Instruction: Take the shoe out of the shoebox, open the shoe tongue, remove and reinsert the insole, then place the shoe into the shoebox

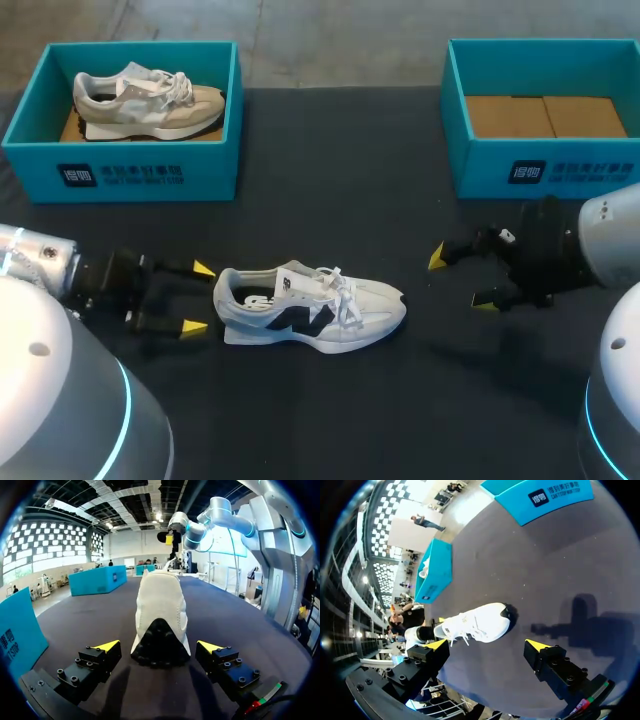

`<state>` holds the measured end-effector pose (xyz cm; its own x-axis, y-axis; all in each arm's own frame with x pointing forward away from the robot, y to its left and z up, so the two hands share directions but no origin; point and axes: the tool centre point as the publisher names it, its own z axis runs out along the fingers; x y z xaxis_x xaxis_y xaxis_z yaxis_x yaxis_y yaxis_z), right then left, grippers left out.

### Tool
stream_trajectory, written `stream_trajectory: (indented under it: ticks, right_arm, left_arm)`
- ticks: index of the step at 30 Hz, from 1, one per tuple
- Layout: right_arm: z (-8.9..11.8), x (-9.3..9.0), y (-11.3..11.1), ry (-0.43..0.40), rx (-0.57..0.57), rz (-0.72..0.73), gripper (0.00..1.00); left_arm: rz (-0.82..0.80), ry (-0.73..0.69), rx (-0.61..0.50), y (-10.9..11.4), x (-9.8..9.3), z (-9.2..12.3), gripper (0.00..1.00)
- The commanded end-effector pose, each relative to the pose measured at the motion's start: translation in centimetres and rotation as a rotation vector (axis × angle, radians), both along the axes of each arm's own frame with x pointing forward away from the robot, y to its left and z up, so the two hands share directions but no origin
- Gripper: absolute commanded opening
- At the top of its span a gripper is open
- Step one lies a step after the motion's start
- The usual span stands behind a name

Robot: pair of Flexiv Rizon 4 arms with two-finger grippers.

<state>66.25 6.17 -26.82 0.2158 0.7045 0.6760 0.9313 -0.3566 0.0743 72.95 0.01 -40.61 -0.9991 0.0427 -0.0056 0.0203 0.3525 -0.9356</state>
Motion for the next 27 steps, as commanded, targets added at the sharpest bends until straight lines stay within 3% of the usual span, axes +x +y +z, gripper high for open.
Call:
stream_trajectory:
  ticks: [1,27]
  right_arm:
    - [0.1,-0.1,0.1,0.001,-0.005,-0.004,1.00]
    - [0.1,-0.1,0.1,0.001,-0.005,-0.004,1.00]
  left_arm:
    - [-0.013,0.008,0.010,-0.8,0.1,0.1,1.00]
    - [-0.051,0.045,0.028,-4.4,-0.7,-1.5,1.00]
